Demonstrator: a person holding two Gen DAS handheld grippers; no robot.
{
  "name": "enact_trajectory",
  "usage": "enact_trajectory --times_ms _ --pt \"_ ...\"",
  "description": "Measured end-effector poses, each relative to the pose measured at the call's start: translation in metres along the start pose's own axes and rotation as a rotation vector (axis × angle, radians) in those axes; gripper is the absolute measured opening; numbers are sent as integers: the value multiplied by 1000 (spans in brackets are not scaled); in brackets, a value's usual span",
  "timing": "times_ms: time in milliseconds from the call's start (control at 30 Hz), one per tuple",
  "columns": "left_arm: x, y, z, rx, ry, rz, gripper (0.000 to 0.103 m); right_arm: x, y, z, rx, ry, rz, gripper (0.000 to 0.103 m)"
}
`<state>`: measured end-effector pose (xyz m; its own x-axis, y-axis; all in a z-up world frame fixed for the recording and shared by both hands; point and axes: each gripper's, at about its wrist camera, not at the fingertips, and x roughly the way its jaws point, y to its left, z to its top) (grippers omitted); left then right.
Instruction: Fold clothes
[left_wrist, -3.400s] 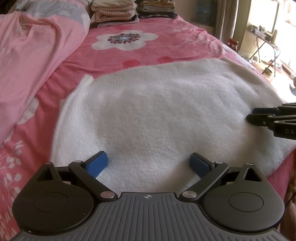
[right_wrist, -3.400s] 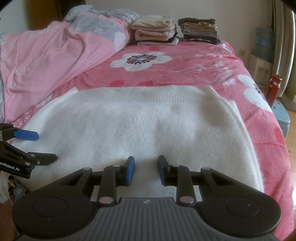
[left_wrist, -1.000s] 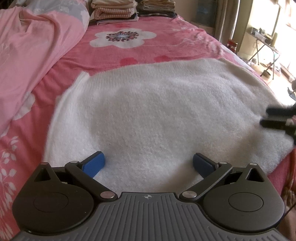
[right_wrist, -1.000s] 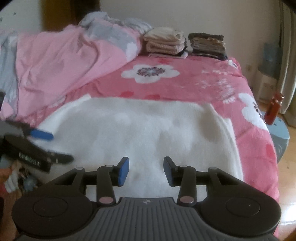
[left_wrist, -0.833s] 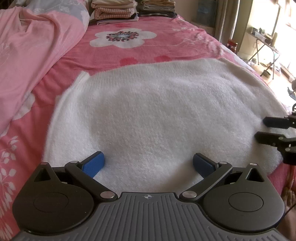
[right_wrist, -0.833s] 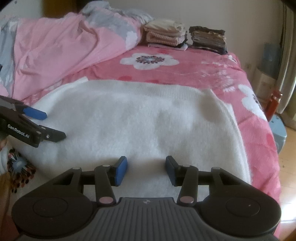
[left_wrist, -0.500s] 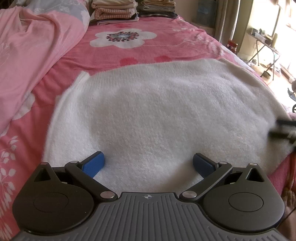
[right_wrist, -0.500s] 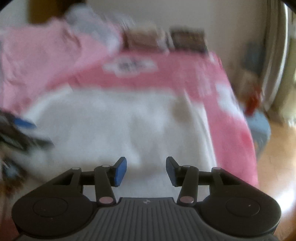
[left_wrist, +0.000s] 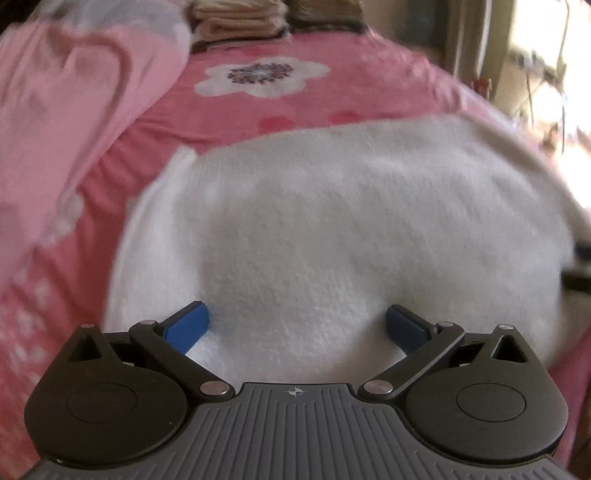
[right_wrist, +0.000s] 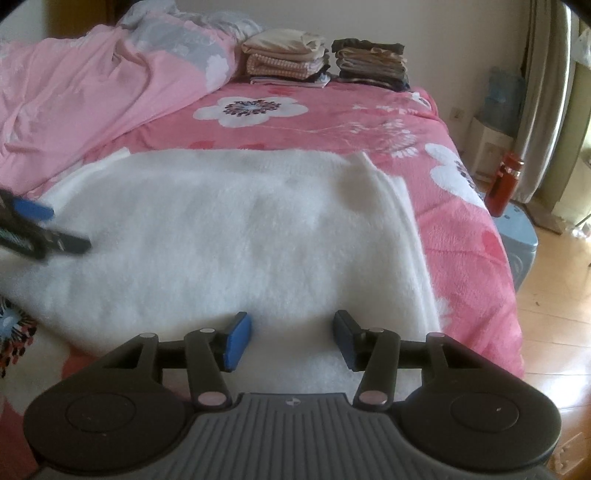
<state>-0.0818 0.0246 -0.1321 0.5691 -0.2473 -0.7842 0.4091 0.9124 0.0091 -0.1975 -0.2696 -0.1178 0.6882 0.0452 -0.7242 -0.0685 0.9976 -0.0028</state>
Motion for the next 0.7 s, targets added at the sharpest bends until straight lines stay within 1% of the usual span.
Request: enact_trajectory --times_ms 100,200,267,333,367,433,500,533,567,700 --pt "0 -1 3 5 18 -1 103 -6 -1 11 19 8 8 53" --pt "2 -1 6 1 40 0 103 -11 -4 25 36 -47 12 53" --pt "4 -2 10 -3 60 5 103 -7 -5 32 27 -64 0 53" --pt "7 -3 13 -8 79 10 103 6 -8 33 9 -33 -20 55" --pt "7 -3 14 -9 89 12 103 18 -9 30 -8 5 -23 57" --pt "8 -4 15 -11 108 17 103 24 -6 27 -54 9 -28 59" --pt "8 -4 17 -14 128 22 103 25 0 40 -102 51 -51 59" --pt "9 -5 18 -15 138 24 103 23 2 48 -102 52 -61 59" --pt "9 -5 19 -16 148 26 103 20 3 56 -94 45 -69 59" --pt "10 -7 22 -18 172 38 103 14 3 78 -47 -26 -14 59"
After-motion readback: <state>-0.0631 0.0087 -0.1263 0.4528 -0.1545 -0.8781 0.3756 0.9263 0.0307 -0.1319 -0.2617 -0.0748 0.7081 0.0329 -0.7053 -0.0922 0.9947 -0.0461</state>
